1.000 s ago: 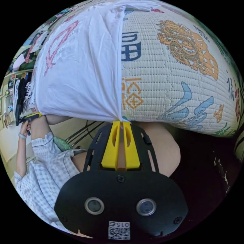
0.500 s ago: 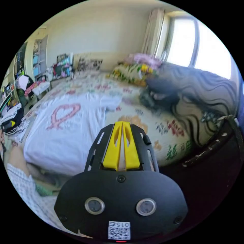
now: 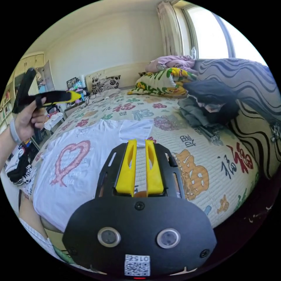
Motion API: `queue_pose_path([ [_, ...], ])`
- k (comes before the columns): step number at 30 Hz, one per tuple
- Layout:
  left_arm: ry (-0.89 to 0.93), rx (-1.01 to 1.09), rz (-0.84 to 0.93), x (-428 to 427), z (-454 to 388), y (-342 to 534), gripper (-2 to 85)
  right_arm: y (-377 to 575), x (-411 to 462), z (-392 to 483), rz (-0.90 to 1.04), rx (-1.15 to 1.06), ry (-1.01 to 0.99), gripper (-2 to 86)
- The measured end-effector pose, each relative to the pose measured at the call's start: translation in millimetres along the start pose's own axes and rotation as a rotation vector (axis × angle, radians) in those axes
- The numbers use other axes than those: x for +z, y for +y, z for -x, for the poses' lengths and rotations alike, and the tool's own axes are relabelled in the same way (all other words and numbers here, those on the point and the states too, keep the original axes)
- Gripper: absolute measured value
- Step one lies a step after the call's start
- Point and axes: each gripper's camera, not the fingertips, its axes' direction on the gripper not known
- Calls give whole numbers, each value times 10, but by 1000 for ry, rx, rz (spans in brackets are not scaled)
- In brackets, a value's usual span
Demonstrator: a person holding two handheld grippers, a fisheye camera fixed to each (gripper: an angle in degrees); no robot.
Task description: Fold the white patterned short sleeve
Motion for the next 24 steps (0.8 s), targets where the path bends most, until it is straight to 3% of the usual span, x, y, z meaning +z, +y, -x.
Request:
queue_pose_path([
  [7, 48, -12, 271, 2459, 97, -1014, 84, -308, 994, -629, 250, 166, -260, 64],
  [13, -16, 36, 399, 3912, 75, -1288, 81, -423, 1347, -865, 306, 268, -401, 50],
  [19, -46, 77, 548, 4722, 173, -1201, 8, -484, 1490, -980, 294, 294, -478, 10],
  [24, 44, -25, 362, 4461, 628, -1132, -3, -594, 1396, -868, 234, 221, -407, 1],
])
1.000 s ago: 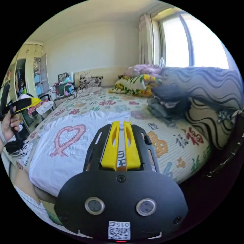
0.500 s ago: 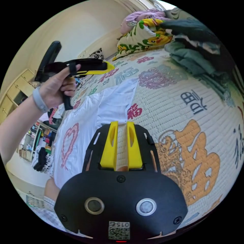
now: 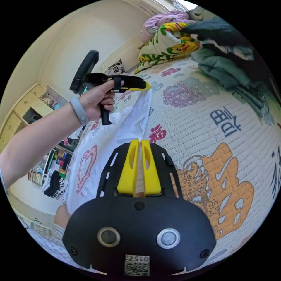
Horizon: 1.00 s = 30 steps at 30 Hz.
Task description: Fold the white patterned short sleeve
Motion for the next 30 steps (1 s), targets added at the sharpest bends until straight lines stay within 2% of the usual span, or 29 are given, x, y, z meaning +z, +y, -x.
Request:
queue_pose_path([
  [4, 167, -114, -255, -518, 667, 482, -4, -74, -86, 369, -50, -142, 38, -1],
  [7, 222, -199, -376, -783, 1236, 1031, -4, -129, -32, 723, -35, -276, 36, 1],
  [13, 259, -501, -448, -806, 2394, 2391, 0, -117, 552, 1248, 95, -423, 13, 13],
  [19, 260, -706, -428, -560, 2993, 3377, 38, 13, 1227, 1381, 368, -491, 53, 43],
  [21, 261, -749, -439, -549, 3117, 3573, 48, 26, 1279, 1352, 406, -490, 53, 39],
  [23, 263, -737, -453, -586, 3191, 3648, 52, -6, 1228, 1296, 352, -463, 51, 35],
  [27, 247, -510, -400, -635, 3082, 3344, 52, -245, 1127, 1169, 144, -393, -20, 12],
  [30, 210, -393, -312, -521, 2958, 3074, 48, -406, 1382, 1130, 183, -365, 16, 0],
])
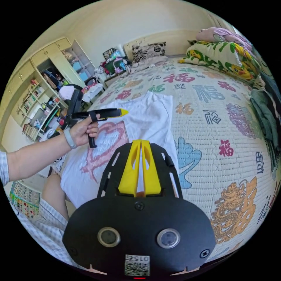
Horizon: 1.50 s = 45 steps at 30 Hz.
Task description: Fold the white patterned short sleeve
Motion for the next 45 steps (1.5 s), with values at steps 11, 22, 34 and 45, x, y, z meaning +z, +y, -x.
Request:
queue_pose_path([
  [11, -218, 51, 126, 38, 26, -308, 63, 149, 280, -633, 11, 311, -177, 9],
  [22, -91, -9, 167, 585, 41, -1077, 40, 40, 778, -1156, -99, 544, -361, 21],
  [34, -146, 26, 161, 143, -88, -958, 29, 19, 1240, -1077, -184, 606, -268, -3],
  [45, -118, 108, 132, -1307, -369, -32, 51, -684, 2107, -89, -2, 212, -151, 17],
])
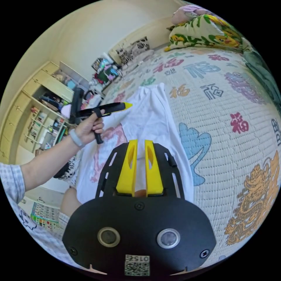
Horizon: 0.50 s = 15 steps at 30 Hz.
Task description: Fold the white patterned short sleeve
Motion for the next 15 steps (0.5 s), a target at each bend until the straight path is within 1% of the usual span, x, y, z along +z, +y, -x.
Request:
queue_pose_path([
  [2, -51, 15, 75, -88, -28, 186, 37, 22, 281, 86, 75, 13, 90, 5],
  [4, -130, 57, 124, -215, -68, 381, 10, 131, 479, 193, 54, 23, 111, -2],
  [8, -225, 125, 90, -524, -213, 603, -3, 201, 735, 364, 89, 38, 132, -5],
  [9, -279, 118, 77, -657, -274, 689, -4, 208, 819, 437, 106, 31, 138, -5],
  [11, -383, 76, 49, -929, -343, 864, -2, 214, 922, 573, 132, 13, 158, -5],
  [14, -506, 23, -57, -1614, -420, 1359, 8, 213, 1060, 872, 128, -49, 153, -5],
  [15, -546, -37, -108, -1946, -390, 1634, 18, 191, 1142, 1017, 132, -79, 135, -4],
])
